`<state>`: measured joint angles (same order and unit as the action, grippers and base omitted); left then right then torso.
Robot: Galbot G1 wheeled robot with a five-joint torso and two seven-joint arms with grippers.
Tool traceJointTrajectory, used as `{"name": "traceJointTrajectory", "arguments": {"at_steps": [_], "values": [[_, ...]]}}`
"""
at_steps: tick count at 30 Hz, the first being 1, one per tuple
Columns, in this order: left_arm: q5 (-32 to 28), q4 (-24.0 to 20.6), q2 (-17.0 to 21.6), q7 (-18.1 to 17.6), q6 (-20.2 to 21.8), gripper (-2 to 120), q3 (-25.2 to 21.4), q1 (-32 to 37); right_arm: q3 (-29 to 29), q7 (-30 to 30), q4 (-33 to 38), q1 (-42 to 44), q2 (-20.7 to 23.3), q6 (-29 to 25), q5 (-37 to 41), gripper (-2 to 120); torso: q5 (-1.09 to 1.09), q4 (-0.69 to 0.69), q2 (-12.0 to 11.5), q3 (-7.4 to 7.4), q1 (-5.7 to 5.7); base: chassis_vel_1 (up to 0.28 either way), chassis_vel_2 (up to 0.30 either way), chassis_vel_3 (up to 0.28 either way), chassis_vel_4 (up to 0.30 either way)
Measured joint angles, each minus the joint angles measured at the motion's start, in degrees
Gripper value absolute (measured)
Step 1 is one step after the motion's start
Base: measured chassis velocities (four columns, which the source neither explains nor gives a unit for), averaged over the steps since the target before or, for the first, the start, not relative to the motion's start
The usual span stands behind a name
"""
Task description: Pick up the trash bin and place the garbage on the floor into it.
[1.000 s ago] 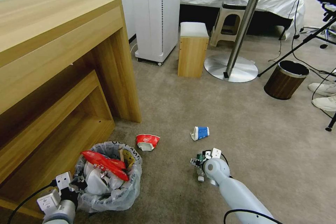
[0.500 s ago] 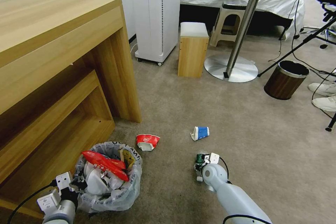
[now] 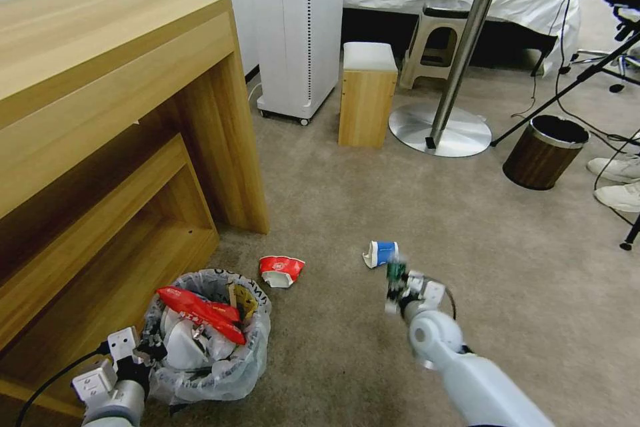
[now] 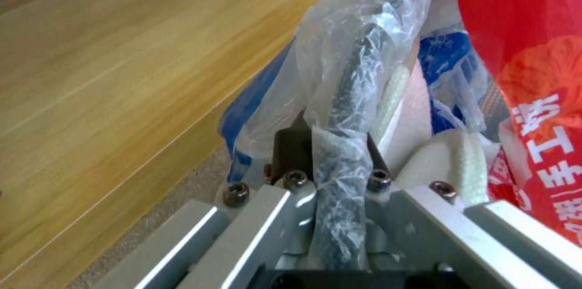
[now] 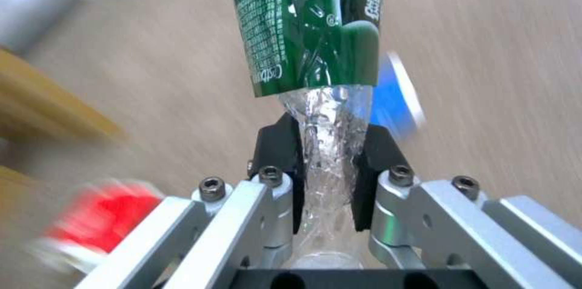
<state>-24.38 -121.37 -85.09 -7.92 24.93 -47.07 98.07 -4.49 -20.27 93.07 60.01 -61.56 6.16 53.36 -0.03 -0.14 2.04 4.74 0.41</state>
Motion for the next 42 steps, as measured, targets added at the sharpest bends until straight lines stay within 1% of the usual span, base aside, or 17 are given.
{"name": "traceJointTrajectory", "arguments": {"at_steps": [1, 3, 5, 6, 9, 10, 12, 13, 17, 18, 22, 23, 25, 26, 31, 37, 42], "values": [[0.0, 0.0, 0.0, 0.0, 0.0, 1, 0.0, 0.0, -0.1, 3.5, 3.6, 0.5, 1.7, -2.8, -0.9, 13, 0.0, -0.01, 0.0, 0.0, 0.0, 0.0, 0.0, 0.0, 0.0], [0.0, 0.0, 0.0, 0.0, 0.0, 1, 0.0, 0.0, -0.1, 5.9, 6.5, 0.7, 2.9, -4.8, -1.5, 13, 0.0, -0.01, 0.0, 0.0, 0.0, 0.0, 0.0, 0.0, 0.0], [0.0, 0.0, -0.1, 0.0, 0.0, 1, 0.1, 0.0, 1.0, 11.8, 11.1, 0.4, 5.1, -10.7, -3.2, 13, -0.01, 0.0, 0.0, 0.0, 0.0, 0.0, 0.0, 0.0, 0.0], [0.0, 0.0, -0.1, 0.0, 0.0, 1, 0.1, 0.0, 1.0, 11.8, 11.1, 0.4, 5.1, -10.7, -3.2, 13, -0.01, 0.0, 0.0, 0.0, 0.0, 0.0, 0.0, 0.0, 0.0], [0.0, -0.1, -0.2, 0.0, 0.0, 1, 0.1, 0.0, 4.0, 19.4, 15.3, -1.1, 7.2, -16.9, -4.3, 13, -0.01, 0.01, 0.0, 0.0, 0.0, 0.0, 0.0, 0.0, 0.0], [0.0, -0.1, -0.2, 0.0, 0.0, 1, 0.1, 0.0, 4.0, 19.4, 15.3, -1.1, 7.2, -16.9, -4.3, 13, -0.01, 0.01, 0.0, 0.0, 0.0, 0.0, 0.0, 0.0, 0.0], [0.1, -0.5, -0.4, 0.0, 0.0, 1, 0.1, 0.1, 8.7, 25.2, 17.5, -4.3, 9.1, -20.4, -4.4, 13, 0.0, 0.0, 0.0, 0.0, 0.0, 0.0, 0.0, 0.0, 0.0], [0.1, -0.5, -0.4, 0.0, 0.0, 1, 0.1, 0.1, 8.7, 25.2, 17.5, -4.3, 9.1, -20.4, -4.4, 13, 0.0, 0.0, 0.0, 0.0, 0.0, 0.0, 0.0, 0.0, 0.0], [0.1, -1.0, -0.5, 0.0, 0.2, 1, 0.2, 0.2, 17.3, 29.1, 18.8, -11.3, 11.4, -20.8, -3.3, 13, -0.01, 0.01, 0.0, 0.0, 0.0, 0.0, 0.0, 0.0, 0.0], [0.1, -1.0, -0.5, 0.0, 0.2, 1, 0.2, 0.2, 17.3, 29.1, 18.8, -11.3, 11.4, -20.8, -3.3, 13, -0.01, 0.01, 0.0, 0.0, 0.0, 0.0, 0.0, 0.0, 0.0], [0.1, -1.0, -0.5, 0.0, 0.8, 1, 0.8, -0.6, 25.5, 29.8, 17.8, -18.2, 12.9, -20.0, -3.8, 13, -0.03, -0.01, 0.0, 0.0, 0.0, 0.0, 0.0, 0.0, 0.0], [0.2, -1.0, -0.6, 0.0, 0.9, 1, 0.9, -0.7, 29.3, 30.1, 16.5, -20.7, 13.0, -20.0, -4.9, 13, 0.0, -0.01, 0.0, 0.0, 0.0, 0.0, 0.0, 0.0, 0.0], [0.4, -1.2, -0.8, 0.0, 1.0, 1, 1.0, -0.7, 35.2, 30.3, 14.2, -24.3, 12.5, -20.4, -6.1, 13, -0.02, 0.01, 0.0, 0.01, 0.0, 0.0, 0.0, 0.0, 0.0], [0.4, -1.2, -0.8, 0.0, 1.0, 1, 1.0, -0.7, 35.2, 30.3, 14.2, -24.3, 12.5, -20.4, -6.1, 13, -0.02, 0.01, 0.0, 0.01, 0.0, 0.0, 0.0, 0.0, 0.0], [0.8, -2.1, -1.2, 0.1, 1.0, 1, 1.0, -0.1, 45.5, 30.5, 9.9, -29.7, 10.5, -21.1, -7.8, 13, -0.01, 0.0, 0.0, 0.01, 0.0, 0.0, 0.0, 0.0, 0.0], [1.3, -3.0, -1.8, 0.3, 0.9, 1, 0.9, 0.7, 52.2, 30.5, 5.5, -32.9, 7.9, -21.9, -9.8, 12, -0.01, 0.0, 0.0, 0.01, 0.0, 0.0, 0.0, 0.0, 0.0], [1.7, -3.3, -2.1, 0.4, 0.7, 1, 0.9, 1.1, 55.2, 30.5, 2.6, -34.0, 6.7, -22.4, -11.2, 12, -0.01, 0.0, 0.0, 0.01, 0.0, 0.0, 0.0, 0.0, 0.0]]}}
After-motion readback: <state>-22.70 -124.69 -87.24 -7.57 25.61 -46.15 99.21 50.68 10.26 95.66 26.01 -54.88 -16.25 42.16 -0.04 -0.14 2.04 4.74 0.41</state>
